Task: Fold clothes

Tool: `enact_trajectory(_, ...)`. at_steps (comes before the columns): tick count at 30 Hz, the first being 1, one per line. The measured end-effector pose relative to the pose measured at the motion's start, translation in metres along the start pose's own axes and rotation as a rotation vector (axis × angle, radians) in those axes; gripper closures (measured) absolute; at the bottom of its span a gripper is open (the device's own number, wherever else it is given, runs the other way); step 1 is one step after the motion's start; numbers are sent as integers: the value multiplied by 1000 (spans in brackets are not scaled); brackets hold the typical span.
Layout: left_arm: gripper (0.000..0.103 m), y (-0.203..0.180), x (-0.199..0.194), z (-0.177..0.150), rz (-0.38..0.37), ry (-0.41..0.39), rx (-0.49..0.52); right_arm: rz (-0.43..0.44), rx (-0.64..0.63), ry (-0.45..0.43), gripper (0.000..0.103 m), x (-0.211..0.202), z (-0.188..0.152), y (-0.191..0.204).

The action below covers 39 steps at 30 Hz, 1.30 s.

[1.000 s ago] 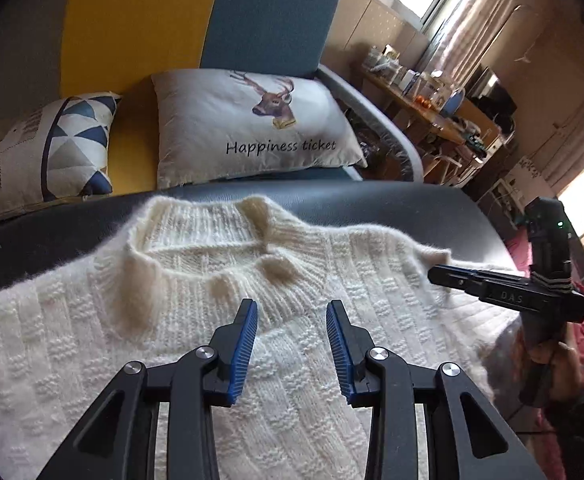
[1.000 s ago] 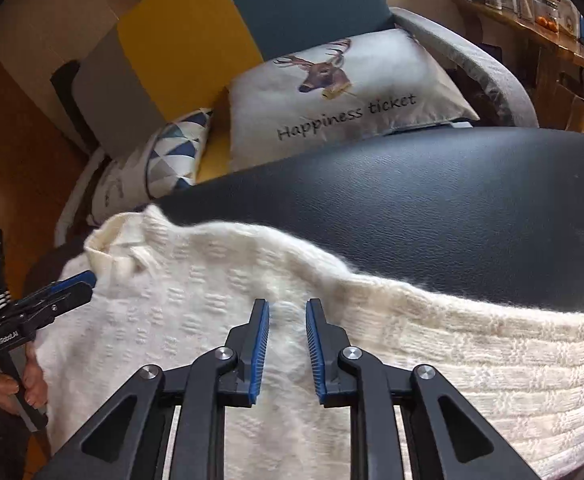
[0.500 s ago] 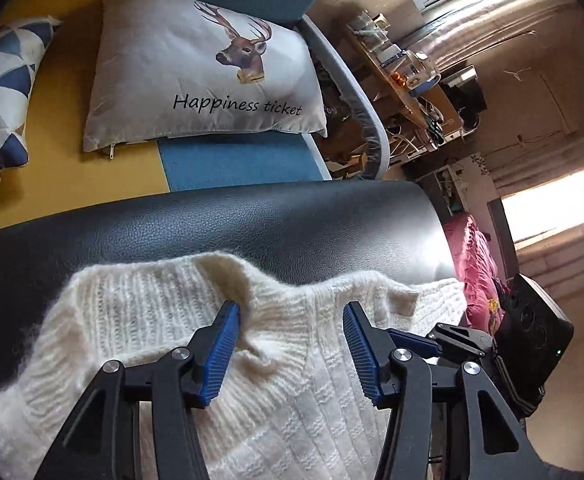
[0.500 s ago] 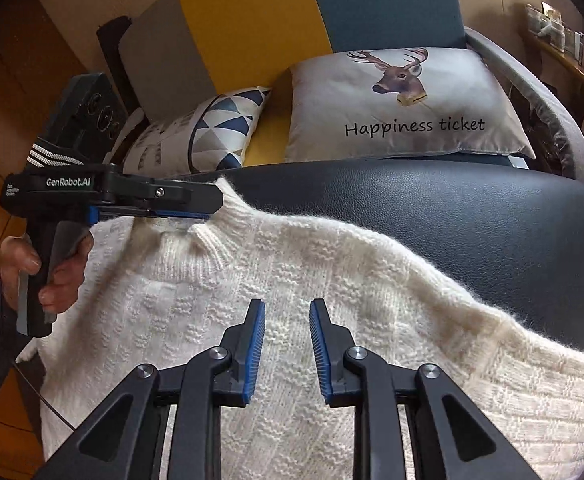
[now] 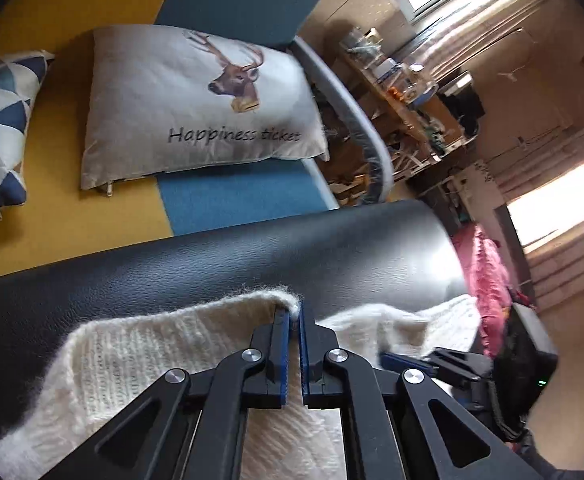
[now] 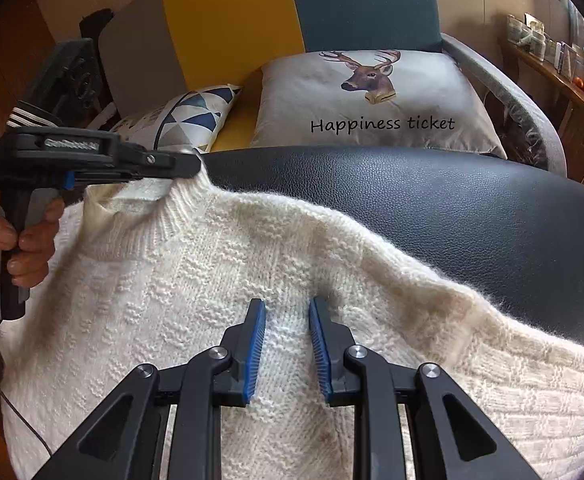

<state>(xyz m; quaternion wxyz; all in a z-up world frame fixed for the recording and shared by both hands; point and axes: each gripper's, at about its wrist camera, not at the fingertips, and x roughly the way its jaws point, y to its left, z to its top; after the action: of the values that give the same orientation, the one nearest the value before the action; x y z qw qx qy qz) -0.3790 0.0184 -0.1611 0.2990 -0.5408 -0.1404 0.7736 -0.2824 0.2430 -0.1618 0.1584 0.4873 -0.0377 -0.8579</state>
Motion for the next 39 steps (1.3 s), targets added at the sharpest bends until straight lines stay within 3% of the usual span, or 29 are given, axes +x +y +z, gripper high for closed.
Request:
enact_trajectory(7, 98, 5, -2, -8, 7, -28, -27, -16, -1, -12, 82, 0, -3, 1)
enact_trajectory(11, 94, 11, -44, -22, -17, -88, -77, 29, 22, 7, 80, -5, 2, -1)
enact_trajectory(13, 93, 11, -75, -43, 10, -139, -55, 157, 54, -17, 77, -16, 11, 1)
enact_trajectory(15, 92, 12, -100, -71, 37, -179, -35, 342, 83, -21, 76, -22, 27, 11)
enact_trajectory(18, 92, 16, -116, -112, 175, -217, 0, 558, 135, 61, 76, 0, 57, 42)
enact_trajectory(21, 93, 21, -117, -141, 258, -211, 12, 672, 210, 163, 76, 41, 82, 72)
enact_trajectory(25, 92, 25, -111, -161, 319, -206, 26, 661, 260, 247, 73, 88, 102, 104)
enact_trajectory(28, 92, 30, -109, -167, 308, -224, 15, 647, 330, 320, 73, 121, 105, 110)
enact_trajectory(34, 93, 42, -109, -174, 254, -267, -24, 758, 280, 171, 81, 124, 117, 130)
enact_trajectory(36, 93, 46, -110, -174, 228, -272, -47, 669, 267, 212, 85, 142, 117, 133)
enact_trajectory(37, 93, 47, -110, -174, 218, -275, -54, 647, 268, 224, 95, 150, 115, 132)
enact_trajectory(38, 93, 49, -110, -174, 209, -277, -60, 645, 282, 217, 102, 153, 114, 128)
enact_trajectory(39, 93, 50, -111, -173, 204, -280, -65, 652, 306, 209, 102, 154, 114, 124)
